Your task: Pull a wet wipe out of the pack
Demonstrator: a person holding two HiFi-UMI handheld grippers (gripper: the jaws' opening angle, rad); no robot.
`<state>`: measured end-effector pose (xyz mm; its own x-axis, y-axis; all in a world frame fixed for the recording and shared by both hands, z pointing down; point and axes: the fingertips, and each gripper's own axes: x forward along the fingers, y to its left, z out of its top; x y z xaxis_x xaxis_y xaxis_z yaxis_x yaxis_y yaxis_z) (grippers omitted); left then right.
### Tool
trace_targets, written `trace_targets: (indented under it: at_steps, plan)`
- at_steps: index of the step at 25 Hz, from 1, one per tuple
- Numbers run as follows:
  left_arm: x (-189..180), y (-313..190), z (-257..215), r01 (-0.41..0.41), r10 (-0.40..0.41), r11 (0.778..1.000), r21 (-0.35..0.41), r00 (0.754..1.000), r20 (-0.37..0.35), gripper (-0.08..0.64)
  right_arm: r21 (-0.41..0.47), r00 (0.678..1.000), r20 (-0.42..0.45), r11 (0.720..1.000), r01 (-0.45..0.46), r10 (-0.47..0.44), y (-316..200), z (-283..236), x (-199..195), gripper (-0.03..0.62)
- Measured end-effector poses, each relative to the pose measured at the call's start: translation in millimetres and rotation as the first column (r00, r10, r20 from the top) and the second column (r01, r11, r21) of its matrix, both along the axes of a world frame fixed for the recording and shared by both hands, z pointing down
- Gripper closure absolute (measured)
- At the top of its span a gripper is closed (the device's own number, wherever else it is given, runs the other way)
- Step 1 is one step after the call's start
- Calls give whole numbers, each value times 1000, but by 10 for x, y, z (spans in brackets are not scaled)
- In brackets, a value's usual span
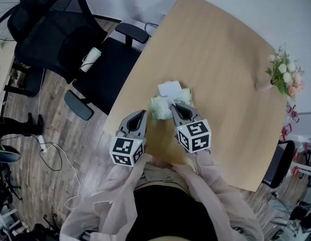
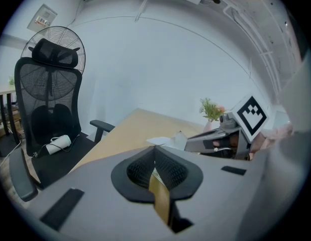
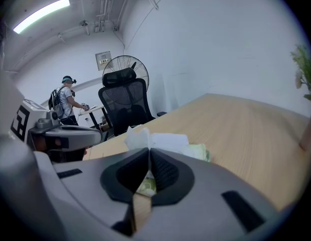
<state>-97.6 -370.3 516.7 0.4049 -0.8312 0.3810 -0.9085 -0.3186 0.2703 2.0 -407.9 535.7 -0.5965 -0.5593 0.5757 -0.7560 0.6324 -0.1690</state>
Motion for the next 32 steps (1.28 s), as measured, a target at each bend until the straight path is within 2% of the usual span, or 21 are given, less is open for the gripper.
trace_targets:
  at_steps: [32]
  plan:
    - [54, 221, -126, -21, 21, 999, 31, 1000, 18, 550, 5, 1000, 8, 1000, -22, 22, 337, -31, 80, 575]
